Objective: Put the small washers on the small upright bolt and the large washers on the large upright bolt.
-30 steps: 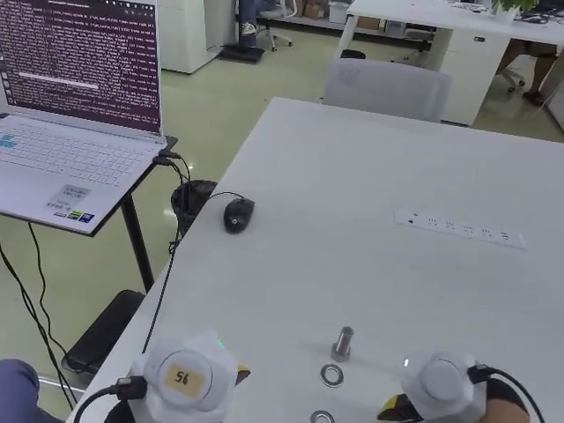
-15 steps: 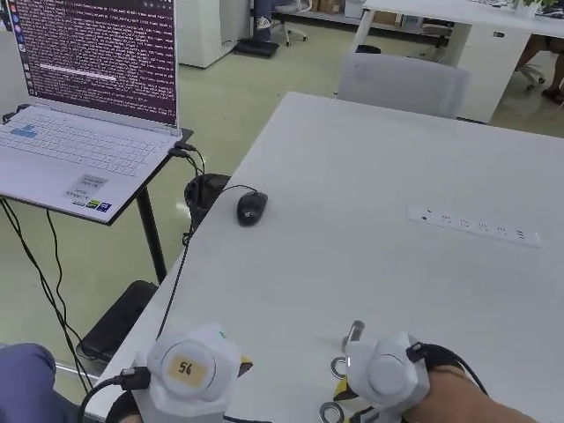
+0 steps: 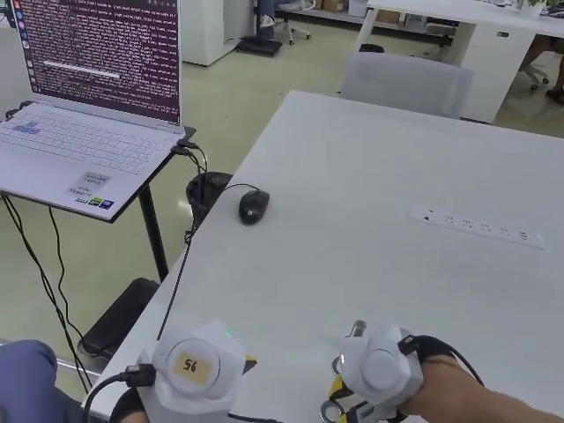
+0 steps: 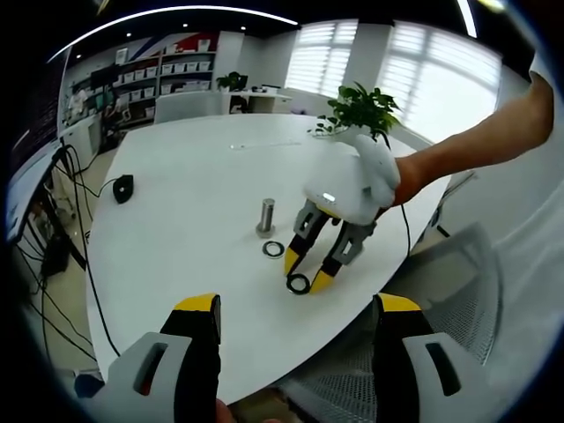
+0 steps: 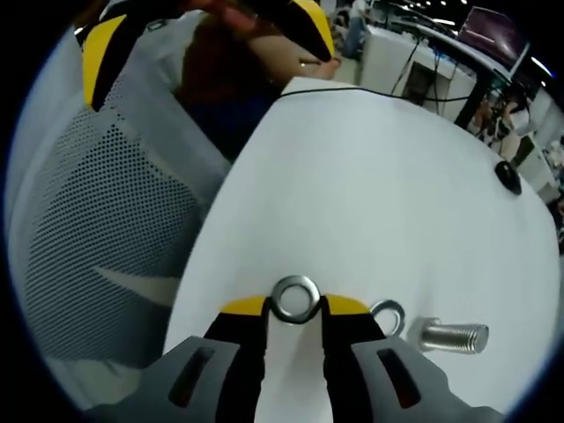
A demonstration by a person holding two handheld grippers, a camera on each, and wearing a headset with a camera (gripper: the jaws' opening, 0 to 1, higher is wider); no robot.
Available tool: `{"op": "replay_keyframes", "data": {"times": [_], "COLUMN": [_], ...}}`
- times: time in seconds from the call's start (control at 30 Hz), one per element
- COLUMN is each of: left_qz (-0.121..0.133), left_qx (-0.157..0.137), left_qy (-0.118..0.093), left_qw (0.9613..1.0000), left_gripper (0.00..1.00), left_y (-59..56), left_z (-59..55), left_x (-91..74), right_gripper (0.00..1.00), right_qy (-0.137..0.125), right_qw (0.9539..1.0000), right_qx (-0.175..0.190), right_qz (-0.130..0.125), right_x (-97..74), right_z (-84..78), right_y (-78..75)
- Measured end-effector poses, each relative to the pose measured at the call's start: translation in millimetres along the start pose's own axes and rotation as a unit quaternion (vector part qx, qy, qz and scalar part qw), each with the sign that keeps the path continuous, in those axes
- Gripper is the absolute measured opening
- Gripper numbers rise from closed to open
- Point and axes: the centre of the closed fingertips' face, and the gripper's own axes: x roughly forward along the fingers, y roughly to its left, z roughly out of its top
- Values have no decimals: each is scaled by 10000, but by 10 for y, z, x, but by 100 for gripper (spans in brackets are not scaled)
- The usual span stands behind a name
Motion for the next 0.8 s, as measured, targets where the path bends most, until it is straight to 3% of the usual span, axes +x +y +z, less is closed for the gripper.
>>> {"op": "replay_keyframes", "data": {"times": [0.3,0.57,0.8], "left_qz": [31,-9,-21], "left_qx": [-15,13,18], "left_qy": [10,18,57], "left_qw": [10000,10000,10000], "left_gripper": [69,69,69], "left_y": [24,3,1], "left_z": [-5,9,-19], "left_x": [-17,10,10], "right_gripper": [24,23,24], "right_qy": [-16,-196,-169], "right_qw": [9996,9982,9972], "right_qx": [232,476,669], "right_qz": [-142,-315,-291], "right_x": [-48,-110,-103], "right_z": [-52,-9,-75], "right_y": [-23,-76,-58]}}
